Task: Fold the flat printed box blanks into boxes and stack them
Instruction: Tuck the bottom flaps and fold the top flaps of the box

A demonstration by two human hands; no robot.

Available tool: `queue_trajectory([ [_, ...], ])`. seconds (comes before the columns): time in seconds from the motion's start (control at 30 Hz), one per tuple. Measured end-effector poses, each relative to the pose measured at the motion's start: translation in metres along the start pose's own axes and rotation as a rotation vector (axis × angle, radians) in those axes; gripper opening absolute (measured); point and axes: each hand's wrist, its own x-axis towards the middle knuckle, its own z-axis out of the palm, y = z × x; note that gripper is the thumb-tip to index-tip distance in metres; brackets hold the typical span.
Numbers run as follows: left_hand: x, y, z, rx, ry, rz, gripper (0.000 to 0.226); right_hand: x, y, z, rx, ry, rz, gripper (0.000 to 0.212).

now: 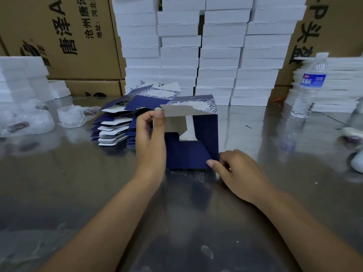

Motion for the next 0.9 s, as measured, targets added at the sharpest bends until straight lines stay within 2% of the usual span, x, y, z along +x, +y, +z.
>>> queue_trajectory([
  [0.17, -0.001, 0.001, -0.001, 0.008, 0.008, -0.028, 0.044, 0.0, 0.0, -0.003, -0.01, -0.007, -0.027, 0.045],
  [0.27, -0.002, 0.002, 0.0, 0.015, -0.011, -0.018, 0.042, 0.0, -0.004, -0.005, -0.117, 0.047, 0.029, 0.054],
  [0.37, -0.004, 0.001, 0.0, 0.026, -0.058, 0.03, 0.04, 0.0, -0.009, -0.009, -0.203, 0.188, 0.133, 0.066],
  [0.43, -0.007, 0.0, 0.001, 0.061, -0.119, 0.066, 0.037, 0.001, -0.011, -0.012, -0.12, 0.292, 0.151, 0.067],
  [0.57, -0.011, -0.004, 0.003, 0.104, -0.245, 0.114, 0.031, 0.002, -0.021, -0.015, 0.124, 0.534, 0.009, 0.064],
  [0.63, -0.014, -0.004, 0.004, 0.137, -0.312, 0.141, 0.039, 0.002, -0.024, -0.017, 0.109, 0.624, -0.079, 0.056],
  [0.73, -0.018, -0.004, 0.002, 0.18, -0.409, 0.148, 0.056, 0.003, -0.023, -0.02, 0.061, 0.7, -0.113, 0.04],
  [0.83, -0.018, -0.006, 0.0, 0.207, -0.516, 0.121, 0.087, 0.005, -0.022, -0.023, 0.108, 0.725, -0.06, 0.04],
  [0.9, -0.018, -0.005, 0.001, 0.167, -0.554, 0.096, 0.085, 0.006, -0.022, -0.025, 0.197, 0.744, -0.012, 0.044],
])
